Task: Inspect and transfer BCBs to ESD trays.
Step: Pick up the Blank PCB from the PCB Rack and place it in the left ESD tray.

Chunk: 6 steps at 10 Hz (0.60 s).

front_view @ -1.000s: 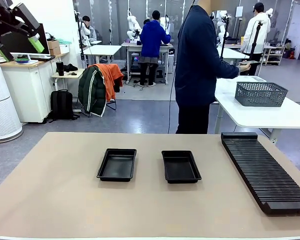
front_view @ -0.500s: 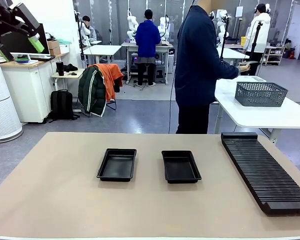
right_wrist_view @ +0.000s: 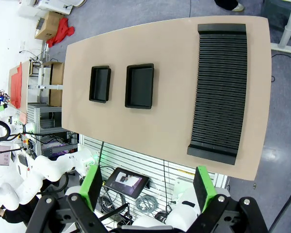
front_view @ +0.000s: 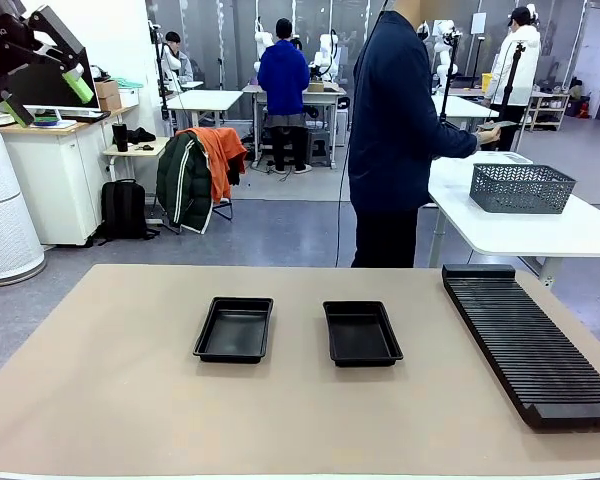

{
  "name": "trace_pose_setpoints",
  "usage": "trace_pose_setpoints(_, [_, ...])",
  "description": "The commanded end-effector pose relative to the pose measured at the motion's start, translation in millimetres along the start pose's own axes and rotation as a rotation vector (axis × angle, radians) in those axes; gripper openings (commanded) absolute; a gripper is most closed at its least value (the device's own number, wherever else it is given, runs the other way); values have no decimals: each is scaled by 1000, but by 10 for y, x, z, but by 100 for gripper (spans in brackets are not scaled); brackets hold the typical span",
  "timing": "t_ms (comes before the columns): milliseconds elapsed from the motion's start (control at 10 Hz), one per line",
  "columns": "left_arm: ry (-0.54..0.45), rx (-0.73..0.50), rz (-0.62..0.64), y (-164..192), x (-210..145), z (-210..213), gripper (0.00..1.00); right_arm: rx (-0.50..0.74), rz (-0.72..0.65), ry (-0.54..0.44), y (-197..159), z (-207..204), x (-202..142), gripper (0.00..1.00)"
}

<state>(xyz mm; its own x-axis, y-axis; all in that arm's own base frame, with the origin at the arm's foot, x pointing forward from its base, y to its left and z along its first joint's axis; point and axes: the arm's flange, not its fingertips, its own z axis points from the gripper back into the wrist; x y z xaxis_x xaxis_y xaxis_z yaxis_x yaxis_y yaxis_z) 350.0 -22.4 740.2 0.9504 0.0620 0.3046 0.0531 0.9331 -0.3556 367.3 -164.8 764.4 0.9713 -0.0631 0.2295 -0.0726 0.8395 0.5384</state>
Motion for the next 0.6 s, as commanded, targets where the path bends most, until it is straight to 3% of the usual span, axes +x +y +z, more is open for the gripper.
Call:
trace_pose_setpoints(0, [-3,16,-5,1,-16,16,100,2,3,1,16,-3,-27,100])
trace_pose_setpoints(500, [-3,16,-5,1,-16,16,100,2,3,1,16,-3,-27,100])
